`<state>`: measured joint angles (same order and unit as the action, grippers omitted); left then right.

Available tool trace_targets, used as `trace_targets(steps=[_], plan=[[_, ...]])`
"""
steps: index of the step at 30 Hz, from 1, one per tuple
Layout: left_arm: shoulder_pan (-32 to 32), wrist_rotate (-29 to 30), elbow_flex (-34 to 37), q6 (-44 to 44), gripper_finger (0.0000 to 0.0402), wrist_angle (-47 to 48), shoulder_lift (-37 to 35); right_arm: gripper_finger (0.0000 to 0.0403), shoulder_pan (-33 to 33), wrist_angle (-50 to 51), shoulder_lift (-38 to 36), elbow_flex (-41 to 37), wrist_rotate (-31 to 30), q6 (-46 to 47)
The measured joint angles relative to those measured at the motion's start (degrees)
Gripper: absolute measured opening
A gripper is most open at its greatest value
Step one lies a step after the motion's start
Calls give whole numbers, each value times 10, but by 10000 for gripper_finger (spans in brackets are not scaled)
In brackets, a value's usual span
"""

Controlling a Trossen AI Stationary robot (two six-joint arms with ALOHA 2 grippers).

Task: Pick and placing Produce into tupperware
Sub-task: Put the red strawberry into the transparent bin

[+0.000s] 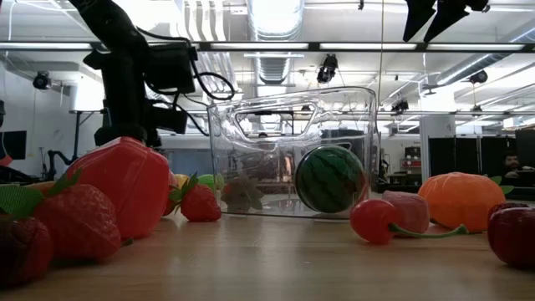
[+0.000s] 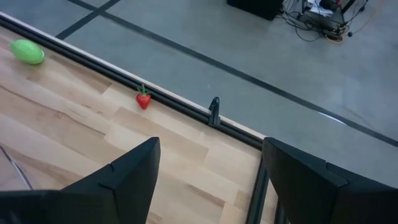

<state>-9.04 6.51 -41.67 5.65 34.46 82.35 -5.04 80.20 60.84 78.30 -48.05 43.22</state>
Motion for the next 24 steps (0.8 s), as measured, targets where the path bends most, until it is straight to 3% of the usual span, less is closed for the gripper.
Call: trace_targets(steps=[18,24], plan=[[-1,11,17,-3,258,-14,0,278,0,-3,0,0,0,2],[-1,11,18,-3,219,-14,0,280,0,-9,0,0,0,2]])
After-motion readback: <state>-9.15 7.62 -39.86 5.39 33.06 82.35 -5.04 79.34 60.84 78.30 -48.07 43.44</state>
